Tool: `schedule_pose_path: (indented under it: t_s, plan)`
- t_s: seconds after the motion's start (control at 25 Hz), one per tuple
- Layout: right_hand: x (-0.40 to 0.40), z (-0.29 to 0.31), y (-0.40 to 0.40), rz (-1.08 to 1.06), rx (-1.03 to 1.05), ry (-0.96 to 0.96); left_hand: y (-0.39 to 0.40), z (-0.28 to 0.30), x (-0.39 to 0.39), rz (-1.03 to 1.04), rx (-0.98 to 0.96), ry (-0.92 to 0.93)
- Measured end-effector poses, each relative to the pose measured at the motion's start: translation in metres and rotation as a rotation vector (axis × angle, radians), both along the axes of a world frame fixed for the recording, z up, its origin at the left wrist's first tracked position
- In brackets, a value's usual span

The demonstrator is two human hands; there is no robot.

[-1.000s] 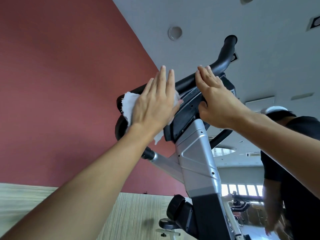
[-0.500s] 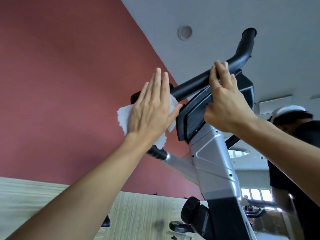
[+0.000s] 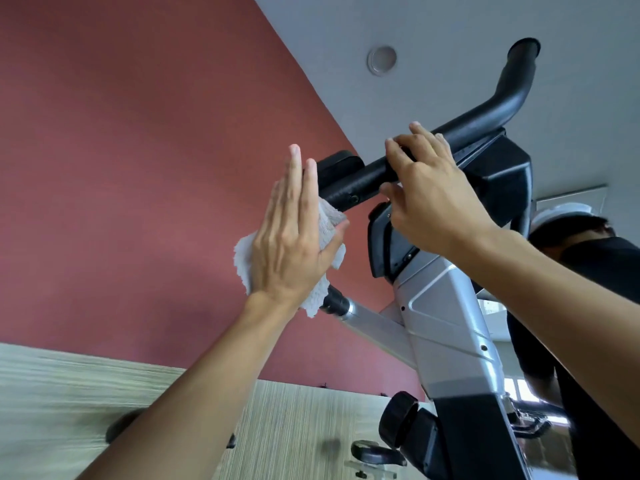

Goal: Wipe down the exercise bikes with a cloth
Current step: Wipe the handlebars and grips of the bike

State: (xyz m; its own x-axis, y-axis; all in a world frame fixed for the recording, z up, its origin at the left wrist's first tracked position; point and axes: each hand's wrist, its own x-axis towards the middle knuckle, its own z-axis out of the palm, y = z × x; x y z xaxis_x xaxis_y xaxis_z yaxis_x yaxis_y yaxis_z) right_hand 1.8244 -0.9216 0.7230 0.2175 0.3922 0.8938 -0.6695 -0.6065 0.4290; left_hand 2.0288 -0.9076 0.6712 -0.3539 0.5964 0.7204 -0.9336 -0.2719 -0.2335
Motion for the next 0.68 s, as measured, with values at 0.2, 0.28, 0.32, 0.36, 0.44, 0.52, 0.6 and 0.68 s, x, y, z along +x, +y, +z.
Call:
schedule_pose_path:
  t_s: [0.2, 0.28, 0.32, 0.36, 0.44, 0.52, 0.6, 0.68]
  plan:
    - [0.013, -0.002, -0.009, 0.018, -0.032, -0.016, -0.024, -0.007, 0.011, -0.160, -0.116, 0.034]
    - [0.015, -0.001, -0.012, 0.057, -0.046, -0.019, -0.033, -0.014, 0.014, -0.286, -0.112, 0.050]
    - [0.016, -0.001, -0.013, 0.066, -0.053, -0.023, -0.032, -0.014, 0.012, -0.310, -0.099, 0.053]
    - [0.016, -0.001, -0.014, 0.076, -0.063, -0.025, -0.028, -0.013, 0.009, -0.306, -0.084, 0.054]
    - [0.016, -0.001, -0.016, 0.096, -0.078, -0.039, -0.017, -0.007, 0.001, -0.243, -0.053, 0.027]
    - [0.019, -0.002, -0.019, 0.105, -0.083, -0.056, -0.017, -0.003, 0.003, -0.238, -0.073, -0.011]
    - [0.021, -0.003, -0.022, 0.112, -0.083, -0.064, -0.031, -0.008, 0.008, -0.407, -0.116, -0.004]
    - [0.023, -0.004, -0.025, 0.115, -0.080, -0.060, -0.048, -0.019, 0.012, -0.638, -0.120, 0.027]
